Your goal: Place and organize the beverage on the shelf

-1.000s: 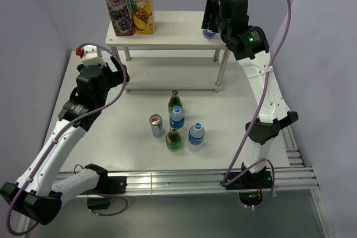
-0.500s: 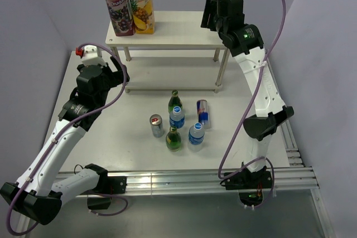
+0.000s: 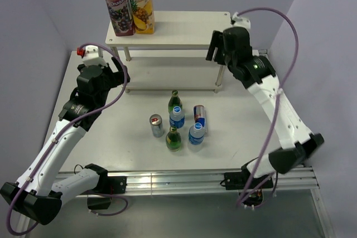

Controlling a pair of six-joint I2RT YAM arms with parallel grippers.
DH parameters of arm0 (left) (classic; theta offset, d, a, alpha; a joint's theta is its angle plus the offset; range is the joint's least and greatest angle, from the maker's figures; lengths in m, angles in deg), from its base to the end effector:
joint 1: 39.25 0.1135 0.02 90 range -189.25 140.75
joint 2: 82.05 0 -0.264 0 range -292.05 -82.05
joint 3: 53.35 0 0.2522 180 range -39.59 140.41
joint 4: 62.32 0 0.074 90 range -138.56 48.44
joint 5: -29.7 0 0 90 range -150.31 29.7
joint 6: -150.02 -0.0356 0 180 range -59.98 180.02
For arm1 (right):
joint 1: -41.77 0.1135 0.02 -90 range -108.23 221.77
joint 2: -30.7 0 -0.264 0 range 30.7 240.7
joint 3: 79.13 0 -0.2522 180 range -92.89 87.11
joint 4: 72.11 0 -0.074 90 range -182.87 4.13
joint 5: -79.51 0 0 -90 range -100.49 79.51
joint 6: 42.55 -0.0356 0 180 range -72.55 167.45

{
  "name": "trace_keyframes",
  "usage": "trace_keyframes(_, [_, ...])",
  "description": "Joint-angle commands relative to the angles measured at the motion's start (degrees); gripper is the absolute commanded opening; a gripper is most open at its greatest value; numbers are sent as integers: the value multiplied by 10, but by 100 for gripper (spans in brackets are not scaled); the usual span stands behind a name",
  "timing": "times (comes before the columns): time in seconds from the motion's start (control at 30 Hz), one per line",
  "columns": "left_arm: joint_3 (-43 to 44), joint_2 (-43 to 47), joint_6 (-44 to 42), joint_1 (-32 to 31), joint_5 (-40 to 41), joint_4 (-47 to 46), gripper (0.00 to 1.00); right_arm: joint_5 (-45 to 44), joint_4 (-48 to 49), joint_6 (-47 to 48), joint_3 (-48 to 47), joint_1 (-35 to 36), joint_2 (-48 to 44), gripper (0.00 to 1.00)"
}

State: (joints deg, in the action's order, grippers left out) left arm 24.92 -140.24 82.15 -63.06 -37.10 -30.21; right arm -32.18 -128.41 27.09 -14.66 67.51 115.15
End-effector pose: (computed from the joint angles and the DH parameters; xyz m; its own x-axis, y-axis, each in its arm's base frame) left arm 0.2089 -0.0768 0.4022 -0.1836 -0.2974 -0.9369 -0.0546 0.9547 -0.2924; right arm 0.2826 0.1216 0.4608 -0.3954 0.1682 -0.9029 0.0376 0.9852 0.1671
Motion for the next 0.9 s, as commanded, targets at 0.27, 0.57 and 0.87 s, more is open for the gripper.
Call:
trace_keyframes(0.27, [3,0,5,1,-30,-9,97,21,52,-161,364,107,-176,82])
trace_keyframes(0.57, [3,-10,2,0,-25,-5,96,66,146,-183,497,108,-105,82])
trace_keyframes(0.87, [-1,-5,0,0,-18,-8,96,62,197,-174,468,108,19,81])
